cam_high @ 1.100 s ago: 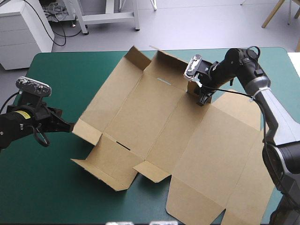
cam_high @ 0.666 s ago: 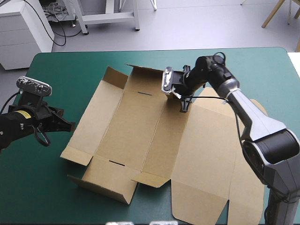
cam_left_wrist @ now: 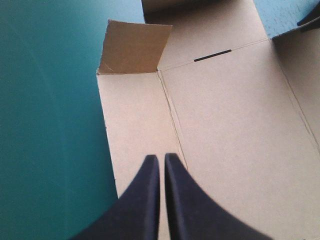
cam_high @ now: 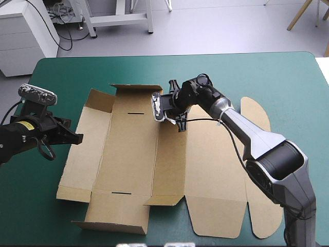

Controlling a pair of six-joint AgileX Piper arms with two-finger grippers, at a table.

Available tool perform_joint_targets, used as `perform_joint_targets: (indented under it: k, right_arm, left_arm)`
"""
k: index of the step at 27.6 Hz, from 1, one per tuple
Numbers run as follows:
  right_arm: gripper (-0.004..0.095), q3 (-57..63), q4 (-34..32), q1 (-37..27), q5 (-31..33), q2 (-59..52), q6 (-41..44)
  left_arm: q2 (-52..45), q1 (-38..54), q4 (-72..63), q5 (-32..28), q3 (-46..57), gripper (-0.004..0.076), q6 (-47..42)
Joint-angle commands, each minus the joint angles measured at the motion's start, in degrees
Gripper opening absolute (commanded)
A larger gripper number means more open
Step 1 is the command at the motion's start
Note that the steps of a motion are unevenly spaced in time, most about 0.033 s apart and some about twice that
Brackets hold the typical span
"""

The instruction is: Fold the box

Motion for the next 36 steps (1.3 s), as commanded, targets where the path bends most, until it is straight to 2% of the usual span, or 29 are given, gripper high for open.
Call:
perform_joint_targets:
  k: [1, 6, 9, 10, 11, 15, 17, 18, 21, 26, 29, 33, 36]
  right_arm:
    - [-0.0019, -1.94, 0.42, 0.09, -4.16, -3.54, -1.07]
    - [-0.0019, -1.94, 0.42, 0.09, -4.79, -3.54, 0.26]
    - [0.0065, -1.94, 0.42, 0.09, -4.45, -3.54, 0.40]
    - [0.0124, -1.94, 0.42, 0.09, -4.33, -3.54, 0.40]
    - [0.0279, -1.94, 0.42, 0.09, -4.19, -3.54, 0.40]
    - [0.0662, -1.94, 0.30, 0.09, -4.88, -4.01, 2.76]
    - [0.0748, -1.94, 0.16, 0.09, -5.59, -4.79, 6.14]
    - [0.0751, -2.10, -0.25, 0.09, -5.61, -5.28, 8.44]
    - [0.0716, -2.63, -1.83, 0.09, -5.34, -7.19, 17.51]
    - [0.0570, -2.84, -6.75, -0.02, -3.35, -10.81, 31.06]
    - [0.0412, -2.84, -10.08, -0.02, -0.40, -12.73, 38.20]
    - [0.0130, -2.84, -14.66, -0.02, 5.91, -14.95, 47.94]
    - [-0.0016, -2.84, -19.67, -0.13, 10.69, -15.91, 56.78]
  left_arm:
    - [-0.98, 0.03, -1.16, -3.25, -1.49, 0.0015, -0.35]
    - [-0.98, 0.03, -1.16, -3.25, -1.49, 0.0015, -0.35]
    - [-0.98, 0.03, -1.16, -3.25, -1.49, 0.0015, -0.35]
    - [-0.98, 0.03, -1.16, -3.25, -1.49, 0.0015, -0.35]
    - [-0.98, 0.03, -1.16, -3.25, -1.49, 0.0015, -0.35]
    - [-0.98, 0.03, -0.77, -3.25, -1.49, 0.0015, -0.35]
    - [-0.98, 0.03, 0.24, -3.25, -1.49, 0.0015, -0.35]
    - [-0.98, 0.03, 0.59, -3.25, -1.49, 0.0015, -0.35]
    - [-0.98, 0.03, 1.15, -3.87, -1.49, 0.0015, -0.35]
    - [-0.98, 0.03, 1.15, -4.48, -1.49, 0.0015, -0.35]
    - [-0.98, 0.03, 1.43, -4.48, -1.49, 0.0015, -0.35]
    - [-0.98, 0.03, 1.43, -4.24, -1.49, 0.0015, -0.35]
    - [-0.98, 0.03, 1.43, -3.18, -1.49, 0.0015, -0.35]
